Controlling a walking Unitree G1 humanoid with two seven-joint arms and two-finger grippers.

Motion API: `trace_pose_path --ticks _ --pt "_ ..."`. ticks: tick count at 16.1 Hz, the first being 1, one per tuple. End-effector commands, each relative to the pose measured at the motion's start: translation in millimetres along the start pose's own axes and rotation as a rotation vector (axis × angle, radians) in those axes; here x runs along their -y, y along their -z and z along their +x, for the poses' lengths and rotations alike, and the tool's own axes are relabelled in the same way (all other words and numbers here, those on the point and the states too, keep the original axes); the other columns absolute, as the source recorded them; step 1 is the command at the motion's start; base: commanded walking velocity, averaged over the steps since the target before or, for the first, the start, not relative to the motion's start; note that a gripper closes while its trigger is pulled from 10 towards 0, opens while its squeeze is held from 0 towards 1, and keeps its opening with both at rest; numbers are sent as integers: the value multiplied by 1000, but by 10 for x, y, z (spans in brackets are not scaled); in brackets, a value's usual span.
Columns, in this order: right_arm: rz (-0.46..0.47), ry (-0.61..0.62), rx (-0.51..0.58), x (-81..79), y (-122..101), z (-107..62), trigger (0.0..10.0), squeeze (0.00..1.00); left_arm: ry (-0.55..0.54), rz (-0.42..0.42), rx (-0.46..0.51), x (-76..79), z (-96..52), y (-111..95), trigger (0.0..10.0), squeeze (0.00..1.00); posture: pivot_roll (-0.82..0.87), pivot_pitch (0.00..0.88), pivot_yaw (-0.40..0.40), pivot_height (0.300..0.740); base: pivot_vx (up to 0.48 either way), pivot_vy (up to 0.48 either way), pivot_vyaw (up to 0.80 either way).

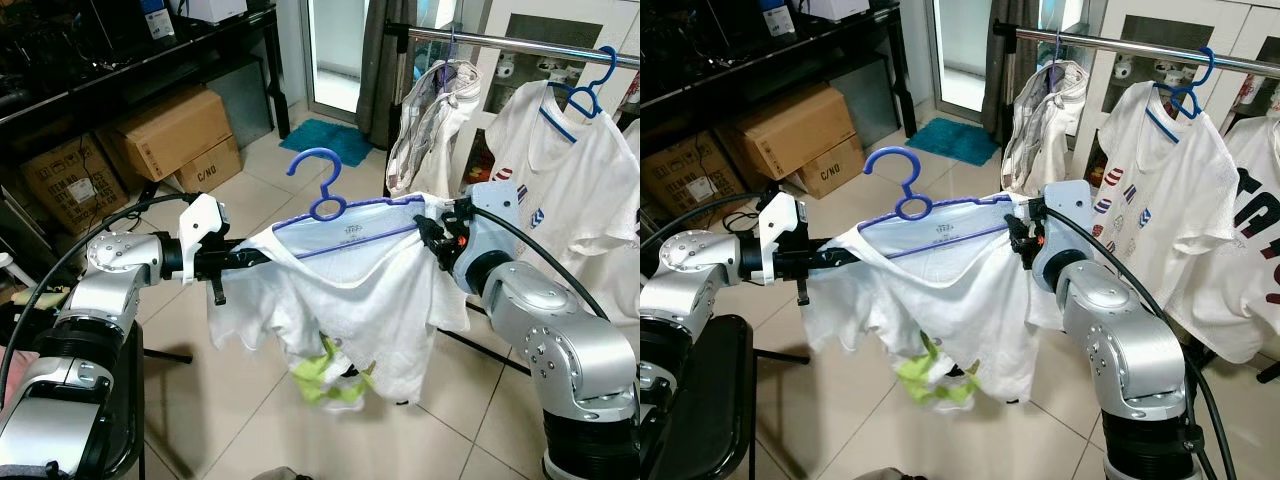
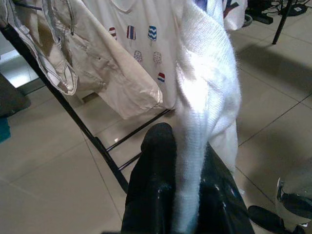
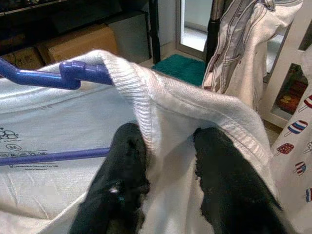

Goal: Hang hanger

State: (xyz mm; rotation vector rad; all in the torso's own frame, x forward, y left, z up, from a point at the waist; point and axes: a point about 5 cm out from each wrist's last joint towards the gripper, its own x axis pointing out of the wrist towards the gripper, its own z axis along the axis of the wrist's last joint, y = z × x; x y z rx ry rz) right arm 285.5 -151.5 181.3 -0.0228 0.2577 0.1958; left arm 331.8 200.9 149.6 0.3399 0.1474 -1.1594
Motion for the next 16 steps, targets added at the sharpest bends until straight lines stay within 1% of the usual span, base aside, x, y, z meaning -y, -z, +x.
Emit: trace_pose_path --ticks 1,6,9,12,14,16 --pt "-1 -8 16 -18 -38 15 0 0 -29 19 36 -34 -39 -73 0 0 -161 0 120 740 0 0 0" --pt "-14 -26 22 -28 -52 3 0 0 -59 25 -33 -55 -56 -7 0 0 -164 0 122 740 0 0 0" --pt "-20 -43 36 -44 -88 -14 0 0 -79 32 -112 -60 -52 78 0 0 -166 0 125 740 0 0 0" --pt "-23 -64 56 -76 -143 -29 0 0 -44 42 -181 2 28 165 0 0 -169 0 127 740 0 0 0" --pt "-23 -79 59 -97 -152 -36 0 0 -54 35 -171 4 89 165 0 0 -174 0 129 740 0 0 0" --pt "-25 -105 58 -134 -153 -51 0 0 -84 54 -188 -31 93 162 0 0 -175 0 130 740 0 0 0"
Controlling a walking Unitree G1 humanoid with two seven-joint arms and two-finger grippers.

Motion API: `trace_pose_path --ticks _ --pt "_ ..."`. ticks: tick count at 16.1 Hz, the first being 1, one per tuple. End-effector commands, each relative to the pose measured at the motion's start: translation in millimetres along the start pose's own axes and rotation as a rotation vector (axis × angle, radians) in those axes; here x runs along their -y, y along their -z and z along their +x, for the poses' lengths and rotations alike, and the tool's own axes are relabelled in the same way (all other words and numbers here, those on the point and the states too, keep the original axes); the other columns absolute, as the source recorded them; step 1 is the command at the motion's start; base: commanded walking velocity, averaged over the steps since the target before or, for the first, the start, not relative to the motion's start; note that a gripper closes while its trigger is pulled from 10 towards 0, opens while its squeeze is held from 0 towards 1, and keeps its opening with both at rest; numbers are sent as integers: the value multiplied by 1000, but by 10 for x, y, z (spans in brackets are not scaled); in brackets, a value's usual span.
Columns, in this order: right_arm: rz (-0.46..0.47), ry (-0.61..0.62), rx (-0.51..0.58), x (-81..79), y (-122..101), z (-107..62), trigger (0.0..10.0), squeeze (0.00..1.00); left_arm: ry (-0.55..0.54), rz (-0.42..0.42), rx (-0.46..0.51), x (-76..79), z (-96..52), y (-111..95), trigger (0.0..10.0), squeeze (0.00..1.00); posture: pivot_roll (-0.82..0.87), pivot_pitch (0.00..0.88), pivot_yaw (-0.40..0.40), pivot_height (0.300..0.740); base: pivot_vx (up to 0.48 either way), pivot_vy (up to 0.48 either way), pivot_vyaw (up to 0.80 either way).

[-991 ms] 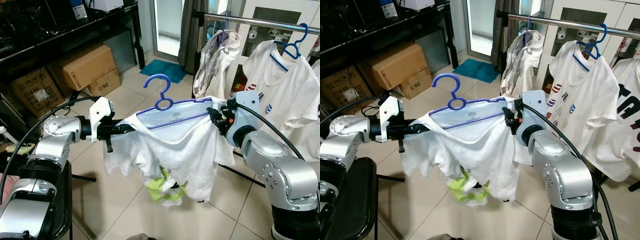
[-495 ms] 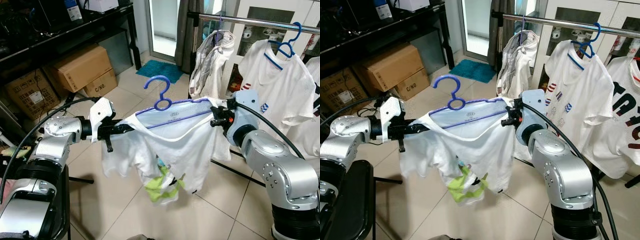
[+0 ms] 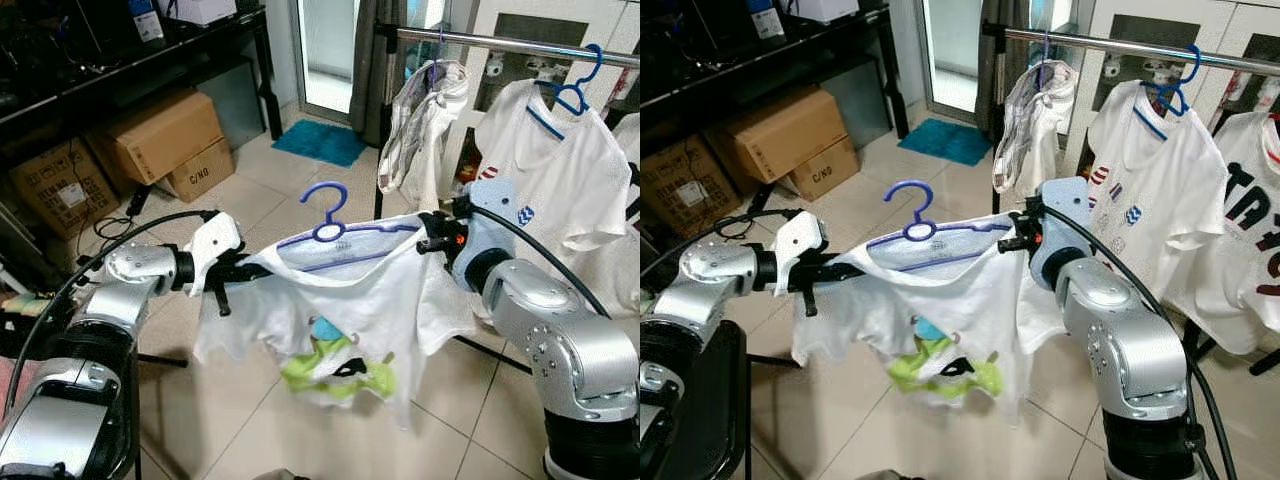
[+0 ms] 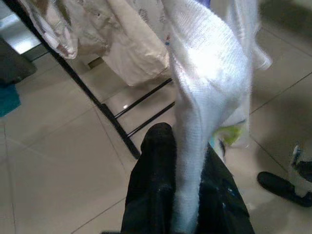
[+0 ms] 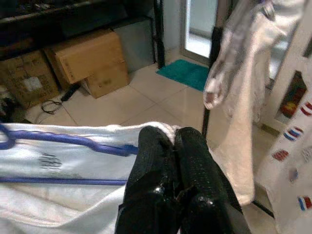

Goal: Hang hanger

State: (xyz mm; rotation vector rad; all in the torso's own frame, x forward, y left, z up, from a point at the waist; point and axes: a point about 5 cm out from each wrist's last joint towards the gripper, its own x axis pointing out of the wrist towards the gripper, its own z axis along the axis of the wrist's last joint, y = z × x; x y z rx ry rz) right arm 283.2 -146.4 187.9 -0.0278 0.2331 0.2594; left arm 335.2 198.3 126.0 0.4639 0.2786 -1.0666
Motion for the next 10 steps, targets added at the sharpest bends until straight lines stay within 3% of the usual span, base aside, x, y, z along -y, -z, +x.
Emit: trace_pose_path --ticks 1,3,7,8,9,10 --pt "-10 -56 30 -95 -91 -22 0 0 -38 32 -11 -71 -15 -54 0 0 -174 0 129 740 0 0 0" --pt "-5 -109 8 -175 -48 -59 0 0 -93 30 3 -122 -8 -84 0 0 -174 0 129 740 0 0 0" --pt "-3 -192 -38 -298 37 -81 0 0 -64 17 83 -102 47 -163 0 0 -174 0 131 740 0 0 0" --pt "-27 -222 -64 -331 80 -94 10000 0 -52 14 107 -94 56 -186 0 0 -174 0 131 740 0 0 0" --pt "-40 -253 -86 -347 124 -113 10000 0 -44 12 120 -94 53 -202 0 0 -174 0 131 740 0 0 0" --pt "-54 -273 -89 -336 138 -131 10000 133 -44 13 122 -103 41 -207 0 0 -174 0 131 740 0 0 0"
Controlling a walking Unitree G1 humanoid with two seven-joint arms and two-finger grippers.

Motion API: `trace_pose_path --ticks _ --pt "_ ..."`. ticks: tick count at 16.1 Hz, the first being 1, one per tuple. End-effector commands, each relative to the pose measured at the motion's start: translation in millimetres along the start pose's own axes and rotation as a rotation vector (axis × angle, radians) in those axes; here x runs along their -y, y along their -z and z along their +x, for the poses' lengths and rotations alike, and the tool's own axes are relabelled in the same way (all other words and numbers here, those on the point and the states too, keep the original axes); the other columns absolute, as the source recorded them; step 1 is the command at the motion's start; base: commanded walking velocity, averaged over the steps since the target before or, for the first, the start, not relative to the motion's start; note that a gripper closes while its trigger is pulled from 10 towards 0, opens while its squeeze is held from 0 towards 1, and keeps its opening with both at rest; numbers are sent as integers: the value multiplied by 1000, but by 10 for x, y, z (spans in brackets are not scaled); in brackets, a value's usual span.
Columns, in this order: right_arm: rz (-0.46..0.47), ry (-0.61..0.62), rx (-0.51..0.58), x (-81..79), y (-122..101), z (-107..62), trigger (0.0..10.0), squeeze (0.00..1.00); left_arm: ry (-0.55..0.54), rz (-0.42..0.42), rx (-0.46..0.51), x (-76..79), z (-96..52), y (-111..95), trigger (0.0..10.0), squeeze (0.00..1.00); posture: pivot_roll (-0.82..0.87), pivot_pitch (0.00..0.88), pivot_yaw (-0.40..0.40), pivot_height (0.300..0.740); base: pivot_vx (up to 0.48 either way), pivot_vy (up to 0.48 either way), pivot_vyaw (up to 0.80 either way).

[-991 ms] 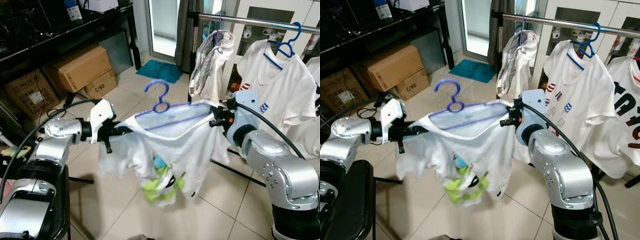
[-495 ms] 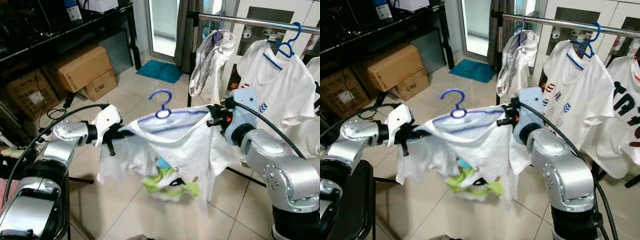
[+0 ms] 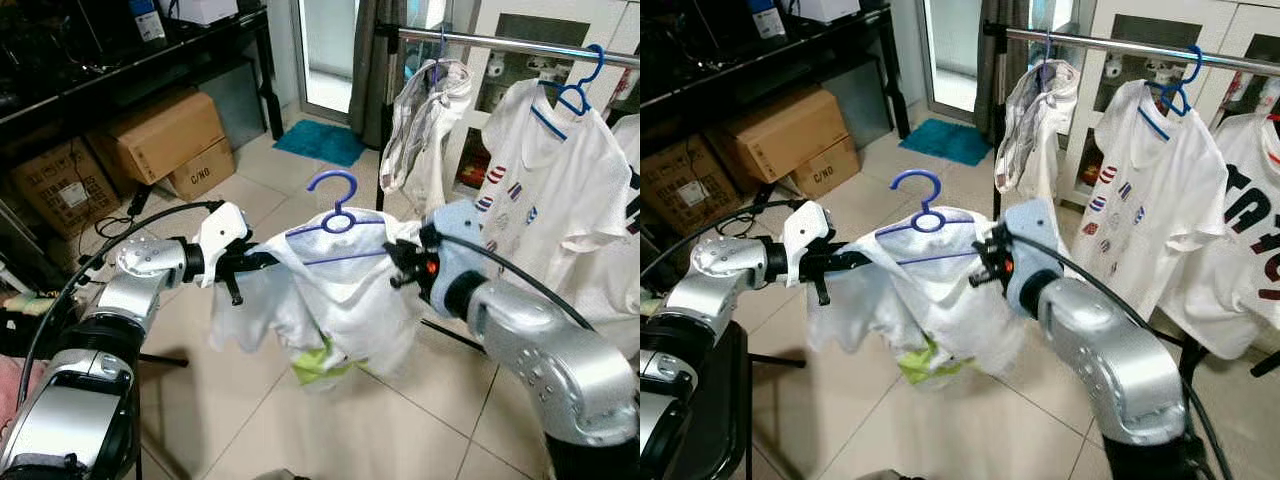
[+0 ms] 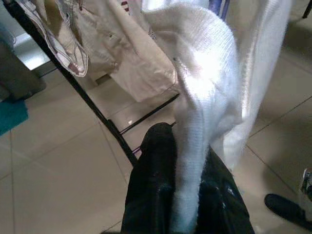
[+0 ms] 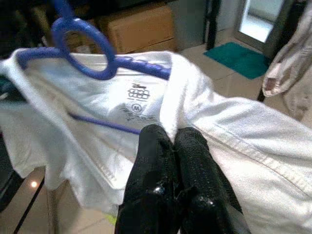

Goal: Hang hanger

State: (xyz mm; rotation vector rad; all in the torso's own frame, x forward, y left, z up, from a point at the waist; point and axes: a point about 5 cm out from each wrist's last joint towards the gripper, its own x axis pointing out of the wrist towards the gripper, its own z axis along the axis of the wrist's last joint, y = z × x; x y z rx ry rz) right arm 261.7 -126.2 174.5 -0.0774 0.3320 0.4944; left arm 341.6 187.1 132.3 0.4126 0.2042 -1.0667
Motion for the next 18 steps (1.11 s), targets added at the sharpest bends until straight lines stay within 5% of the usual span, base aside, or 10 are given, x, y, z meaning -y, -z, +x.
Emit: trace_pose_path --ticks 1,4,6,11,12,13,18 --pt "-16 -46 27 27 -41 -58 10000 1000 -26 23 41 -100 -77 -110 0 0 -172 0 131 740 0 0 0" --pt "-44 -82 108 263 -157 -249 10000 1000 3 36 40 -119 -159 -110 0 0 -173 0 132 740 0 0 0" --pt "-153 -169 185 445 -297 -503 10000 1000 61 60 34 -106 -229 -111 0 0 -174 0 134 740 0 0 0" --pt "-251 -380 209 299 -366 -504 10000 1000 189 121 108 -23 -207 -241 0 0 -172 0 136 740 0 0 0" --pt "-274 -401 188 291 -336 -459 10000 898 225 145 127 3 -193 -281 0 0 -164 0 133 740 0 0 0" --pt "-285 -409 173 292 -318 -415 10000 0 254 162 137 25 -182 -307 0 0 -164 0 133 740 0 0 0" --pt "-320 -413 159 315 -317 -294 10000 0 345 196 135 142 -131 -306 0 0 -162 0 133 740 0 0 0"
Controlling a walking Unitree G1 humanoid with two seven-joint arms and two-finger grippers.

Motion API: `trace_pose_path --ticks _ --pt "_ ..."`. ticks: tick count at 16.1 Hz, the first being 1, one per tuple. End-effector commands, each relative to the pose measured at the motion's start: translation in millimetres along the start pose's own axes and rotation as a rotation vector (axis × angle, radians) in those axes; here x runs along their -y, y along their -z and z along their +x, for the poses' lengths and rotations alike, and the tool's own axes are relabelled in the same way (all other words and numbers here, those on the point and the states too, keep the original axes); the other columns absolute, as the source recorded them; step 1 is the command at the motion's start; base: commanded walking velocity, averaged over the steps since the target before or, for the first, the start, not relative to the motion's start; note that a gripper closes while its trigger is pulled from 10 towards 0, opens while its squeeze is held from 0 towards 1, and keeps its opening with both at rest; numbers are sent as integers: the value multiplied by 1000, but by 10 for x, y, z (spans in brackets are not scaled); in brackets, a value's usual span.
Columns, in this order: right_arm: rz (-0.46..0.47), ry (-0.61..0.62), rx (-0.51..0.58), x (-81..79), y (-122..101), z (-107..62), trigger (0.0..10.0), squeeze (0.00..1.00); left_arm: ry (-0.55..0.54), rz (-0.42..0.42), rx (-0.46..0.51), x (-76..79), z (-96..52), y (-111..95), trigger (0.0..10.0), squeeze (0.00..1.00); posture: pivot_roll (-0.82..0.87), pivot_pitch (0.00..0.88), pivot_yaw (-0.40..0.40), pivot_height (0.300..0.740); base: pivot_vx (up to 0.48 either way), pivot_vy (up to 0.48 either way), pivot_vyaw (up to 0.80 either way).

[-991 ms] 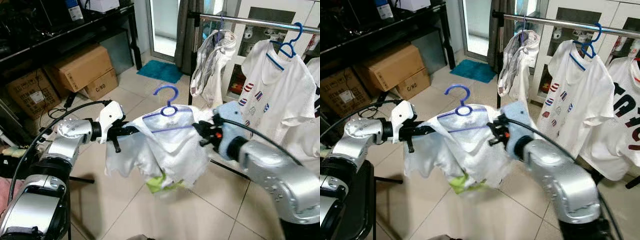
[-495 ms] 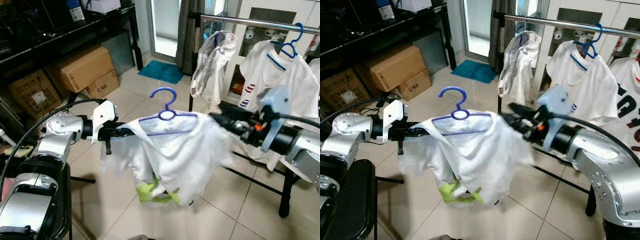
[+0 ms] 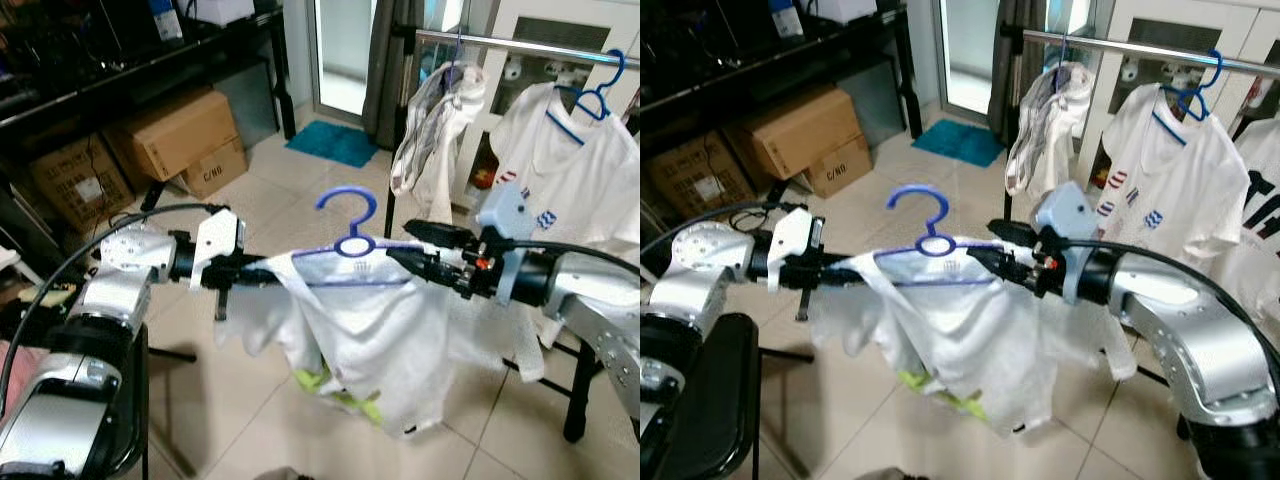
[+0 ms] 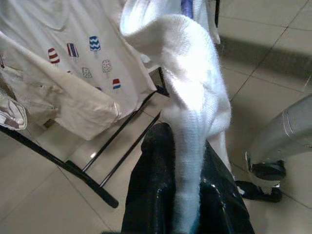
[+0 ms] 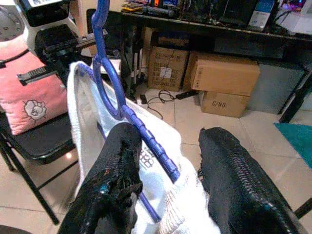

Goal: Hang hanger

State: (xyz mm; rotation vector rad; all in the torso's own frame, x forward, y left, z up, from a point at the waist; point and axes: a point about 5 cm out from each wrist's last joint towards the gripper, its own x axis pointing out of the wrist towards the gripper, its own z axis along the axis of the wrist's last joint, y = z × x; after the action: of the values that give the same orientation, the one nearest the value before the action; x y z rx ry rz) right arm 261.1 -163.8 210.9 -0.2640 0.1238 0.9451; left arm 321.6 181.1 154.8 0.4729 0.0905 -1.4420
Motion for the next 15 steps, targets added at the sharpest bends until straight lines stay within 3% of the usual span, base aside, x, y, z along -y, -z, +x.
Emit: trace_pose_path --ticks 1,5,8,10,15 --pt "-38 -38 27 -13 -68 13 10000 0 11 38 19 -15 -3 -65 0 0 -164 0 135 740 0 0 0" --pt "-75 -174 53 -132 -112 -5 10000 0 20 31 6 -17 -5 -46 0 0 -166 0 137 740 0 0 0" --pt "-88 -275 47 -227 -108 -6 5216 0 22 25 -2 -30 -18 -35 0 0 -166 0 139 740 0 0 0" --pt "-87 -318 52 -271 -110 17 3725 0 24 21 -10 -49 -33 -34 0 0 -168 0 143 740 0 0 0" --pt "-68 -336 66 -351 -89 144 3333 0 44 30 -17 -66 16 -46 0 0 -173 0 153 740 0 0 0"
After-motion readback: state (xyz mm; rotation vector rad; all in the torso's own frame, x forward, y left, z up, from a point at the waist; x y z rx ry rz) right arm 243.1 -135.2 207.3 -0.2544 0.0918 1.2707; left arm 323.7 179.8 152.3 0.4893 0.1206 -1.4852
